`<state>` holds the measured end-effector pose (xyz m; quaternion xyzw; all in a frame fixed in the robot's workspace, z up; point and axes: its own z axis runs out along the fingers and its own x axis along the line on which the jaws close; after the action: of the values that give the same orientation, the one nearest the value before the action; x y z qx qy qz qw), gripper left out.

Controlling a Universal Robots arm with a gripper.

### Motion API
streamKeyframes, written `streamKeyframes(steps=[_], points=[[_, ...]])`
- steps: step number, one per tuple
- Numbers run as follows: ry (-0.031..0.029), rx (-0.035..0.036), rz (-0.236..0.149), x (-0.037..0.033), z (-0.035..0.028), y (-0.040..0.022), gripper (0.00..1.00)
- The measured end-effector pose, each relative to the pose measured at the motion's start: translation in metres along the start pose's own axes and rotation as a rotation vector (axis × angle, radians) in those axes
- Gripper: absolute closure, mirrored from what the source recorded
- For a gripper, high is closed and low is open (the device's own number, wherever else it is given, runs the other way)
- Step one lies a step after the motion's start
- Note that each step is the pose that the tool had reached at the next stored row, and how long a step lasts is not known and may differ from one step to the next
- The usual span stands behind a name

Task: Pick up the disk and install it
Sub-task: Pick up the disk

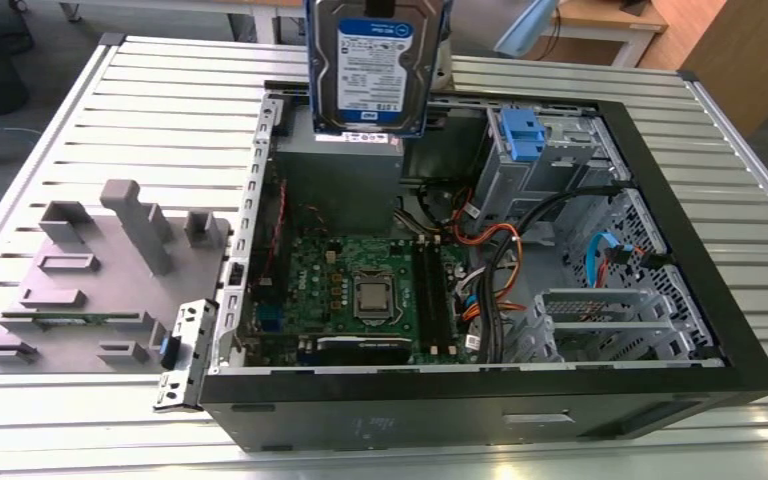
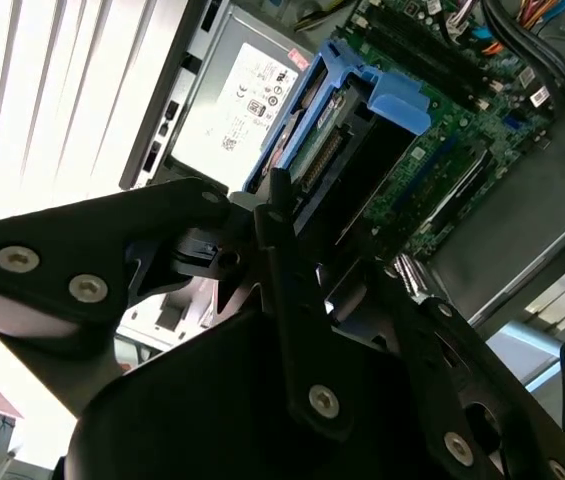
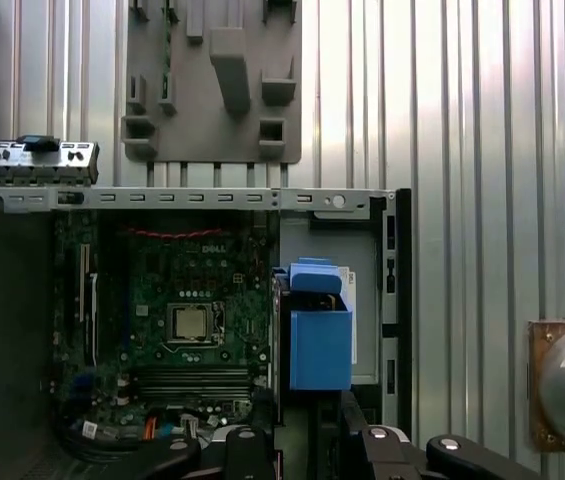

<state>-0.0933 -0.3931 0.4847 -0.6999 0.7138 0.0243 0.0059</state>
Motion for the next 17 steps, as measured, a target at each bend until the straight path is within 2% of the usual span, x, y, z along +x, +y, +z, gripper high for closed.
streamKeyframes(steps=[17], points=[[0.0000,0.0000,0.000,-0.0010,-0.0010,-0.0497,0.65]])
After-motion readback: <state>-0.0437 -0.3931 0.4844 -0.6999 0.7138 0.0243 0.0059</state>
